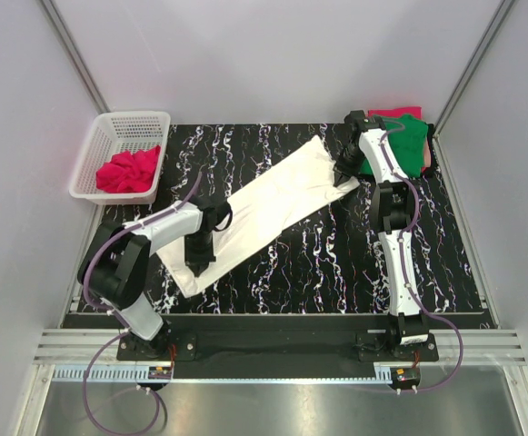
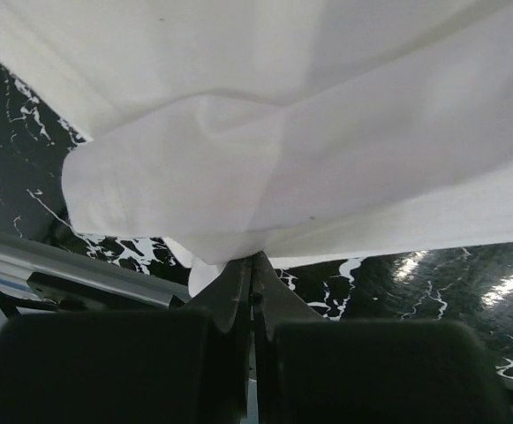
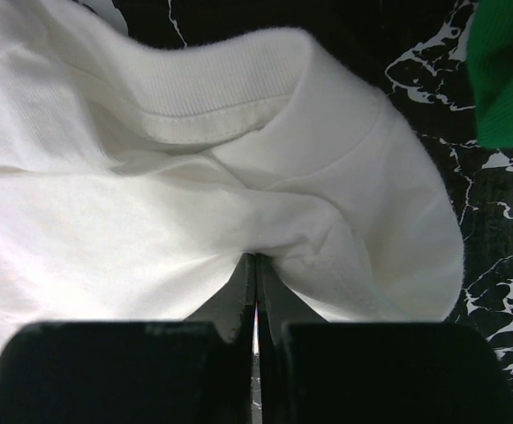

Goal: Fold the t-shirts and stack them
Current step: Fold the tshirt

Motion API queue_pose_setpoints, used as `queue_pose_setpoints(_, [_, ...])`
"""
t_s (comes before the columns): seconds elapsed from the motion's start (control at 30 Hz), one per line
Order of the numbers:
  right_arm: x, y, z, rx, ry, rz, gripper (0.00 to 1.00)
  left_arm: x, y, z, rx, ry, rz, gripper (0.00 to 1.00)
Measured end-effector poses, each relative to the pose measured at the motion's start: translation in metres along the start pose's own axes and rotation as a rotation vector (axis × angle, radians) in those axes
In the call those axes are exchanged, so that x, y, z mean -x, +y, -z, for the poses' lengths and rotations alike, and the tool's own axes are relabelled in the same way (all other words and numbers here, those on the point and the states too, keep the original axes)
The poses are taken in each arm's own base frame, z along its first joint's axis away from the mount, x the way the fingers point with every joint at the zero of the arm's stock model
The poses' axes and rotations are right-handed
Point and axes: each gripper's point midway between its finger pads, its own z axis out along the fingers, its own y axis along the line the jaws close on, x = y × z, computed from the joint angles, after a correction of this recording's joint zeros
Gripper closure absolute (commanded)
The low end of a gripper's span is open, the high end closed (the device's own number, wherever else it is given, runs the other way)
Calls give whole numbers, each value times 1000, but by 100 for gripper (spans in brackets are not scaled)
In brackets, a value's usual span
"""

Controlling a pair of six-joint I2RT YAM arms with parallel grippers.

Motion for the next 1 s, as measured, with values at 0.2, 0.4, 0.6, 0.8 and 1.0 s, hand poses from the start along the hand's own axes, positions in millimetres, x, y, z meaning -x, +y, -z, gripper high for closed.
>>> queue_pose_setpoints(0.2, [1, -2, 1, -10, -8, 9, 100, -4, 17, -3, 44, 11, 53, 69])
queue_pose_setpoints(0.4, [1, -3, 1, -10, -7, 14, 100, 1, 28, -4, 72, 4, 99, 46])
queue_pose_setpoints(0.6, [1, -3, 1, -11, -8, 18, 100, 16, 25, 5, 62, -42, 111, 45])
queue_pose_setpoints(0.8, [-1, -6, 2, -19, 1, 24, 99, 41, 17, 23, 30, -111, 120, 46])
queue_pose_setpoints(1.0, [-4, -9, 3, -25, 11, 25, 100, 57, 11, 34, 6, -147, 116, 46])
